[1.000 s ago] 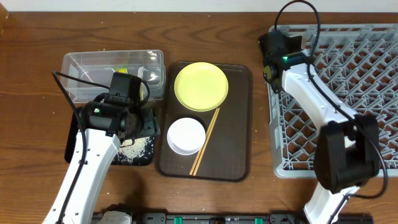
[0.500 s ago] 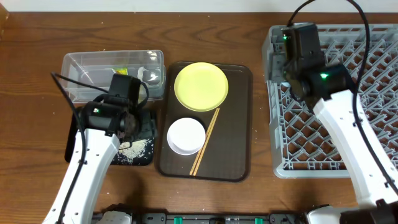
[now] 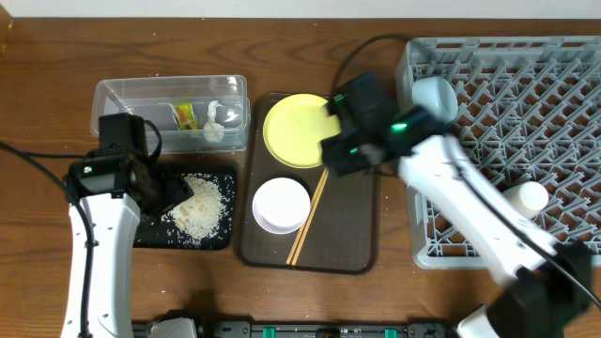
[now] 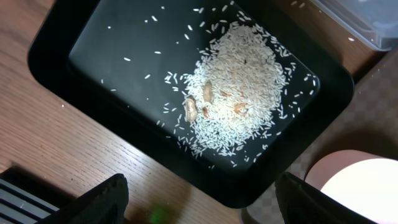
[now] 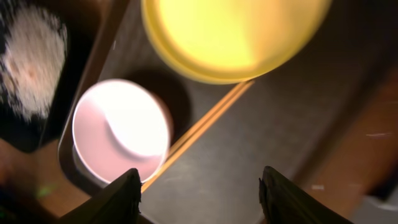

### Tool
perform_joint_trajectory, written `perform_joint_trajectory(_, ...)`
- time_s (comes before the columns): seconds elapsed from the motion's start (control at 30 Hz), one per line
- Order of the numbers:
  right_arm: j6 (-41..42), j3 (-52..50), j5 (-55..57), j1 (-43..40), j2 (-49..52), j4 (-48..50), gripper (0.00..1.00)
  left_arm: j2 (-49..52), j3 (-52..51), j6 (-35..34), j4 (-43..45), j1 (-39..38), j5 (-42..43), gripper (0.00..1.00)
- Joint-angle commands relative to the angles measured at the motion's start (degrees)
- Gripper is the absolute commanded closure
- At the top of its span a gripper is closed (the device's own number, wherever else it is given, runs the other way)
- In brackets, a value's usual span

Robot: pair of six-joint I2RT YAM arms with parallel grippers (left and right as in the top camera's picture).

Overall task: Sort waste into correct bins and load items into the dishwasher rack
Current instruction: 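Move the right gripper to the white bowl and grasp its rim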

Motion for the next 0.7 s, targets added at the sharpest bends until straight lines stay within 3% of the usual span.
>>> perform_joint_trajectory(0.0,4.0,0.0,-1.4,3.6,4.6,-0.1,0.43,0.3,0.4,-0.6,-0.2,0.6,0.9,0.21)
perform_joint_trajectory(0.43,8.5,0.0,-1.1,7.7,17.6,4.0,0.67,0.3,0.4,-0.6,-0.3,0.6,0.9,0.21)
perform_joint_trajectory(0.53,8.7,0.0,-1.1,7.7,17.7,4.9,0.82,0.3,0.4,-0.6,-0.3,0.6,1.0,0.21)
perform_joint_trajectory(0.67,10.0,0.0,-0.7,7.7,17.7,5.2,0.95,0.3,0.4,-0.6,-0.3,0.6,1.0,0.21)
